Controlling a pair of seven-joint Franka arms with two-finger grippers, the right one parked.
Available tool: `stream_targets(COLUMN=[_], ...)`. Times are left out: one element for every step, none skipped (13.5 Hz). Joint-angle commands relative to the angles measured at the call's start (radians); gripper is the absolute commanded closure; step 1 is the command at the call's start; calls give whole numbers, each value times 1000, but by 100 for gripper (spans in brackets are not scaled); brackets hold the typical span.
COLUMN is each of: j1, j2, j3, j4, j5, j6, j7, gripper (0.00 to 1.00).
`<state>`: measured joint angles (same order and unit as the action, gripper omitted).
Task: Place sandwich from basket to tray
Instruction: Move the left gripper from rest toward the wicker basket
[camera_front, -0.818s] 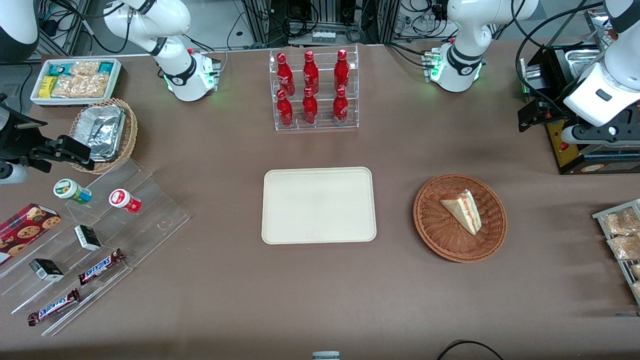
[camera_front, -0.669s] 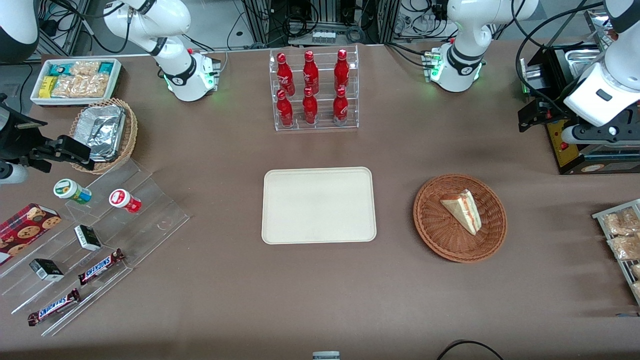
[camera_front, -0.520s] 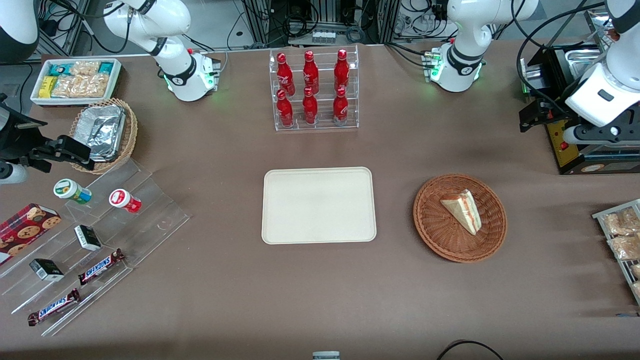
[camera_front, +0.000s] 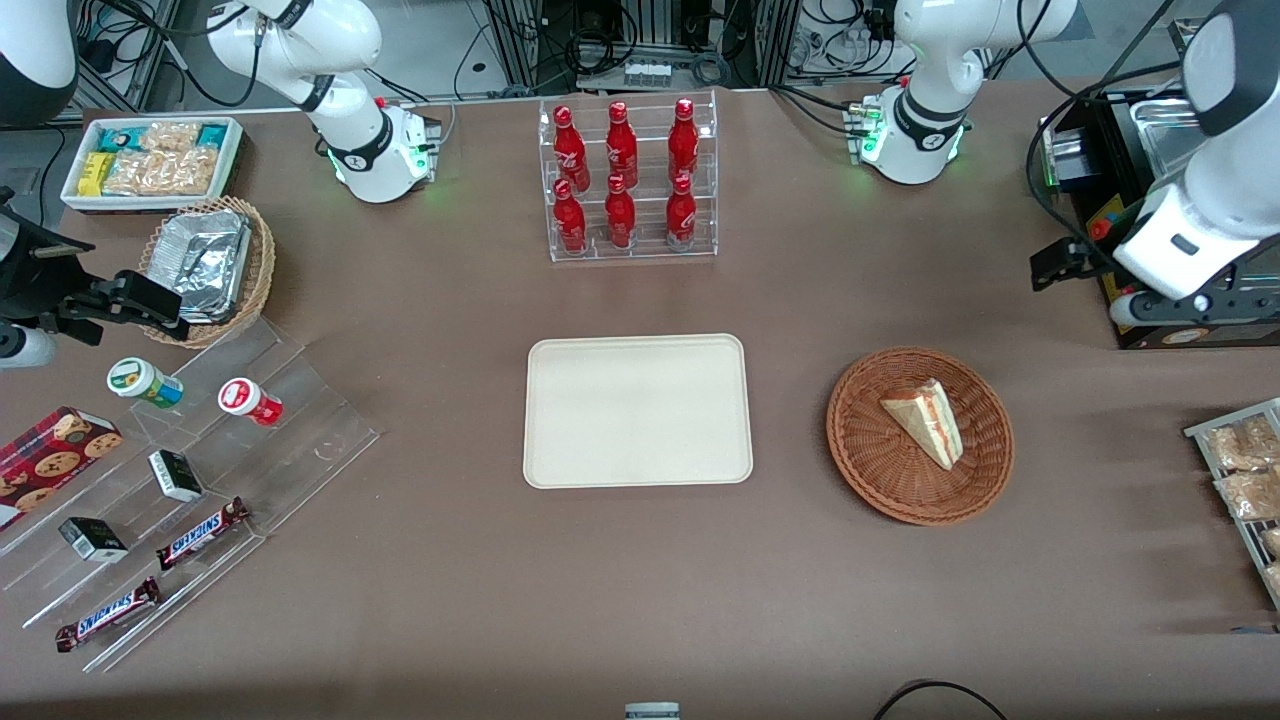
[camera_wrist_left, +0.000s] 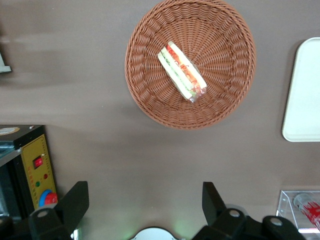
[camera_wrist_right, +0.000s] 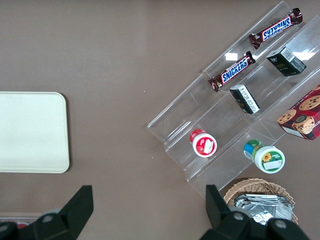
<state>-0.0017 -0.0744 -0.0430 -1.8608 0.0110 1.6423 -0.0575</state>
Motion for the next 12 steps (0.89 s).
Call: stream_targets(j1=[-15, -17, -17, -18, -18, -24, -40, -41, -41, -41, -41, -41], j2=[-25, -15, -2, 2, 11, 22, 41, 56, 71, 87, 106, 134], j3=[9, 9, 9, 6, 3, 0, 0, -6, -23, -29, -29, -29], j4=[-116, -141, -165, -187, -205, -215, -216, -216, -216, -215, -216, -213], j5=[14, 14, 12, 12, 12, 12, 12, 12, 12, 10, -3, -8], j6=[111, 147, 189, 226, 256, 286, 309, 326, 336, 341, 364, 388], j7=[-76, -132, -175, -208, -240, -281, -344, -393, -428, -442, -450, -490], gripper=[0, 0, 0, 0, 0, 0, 0, 0, 0, 0, 0, 0])
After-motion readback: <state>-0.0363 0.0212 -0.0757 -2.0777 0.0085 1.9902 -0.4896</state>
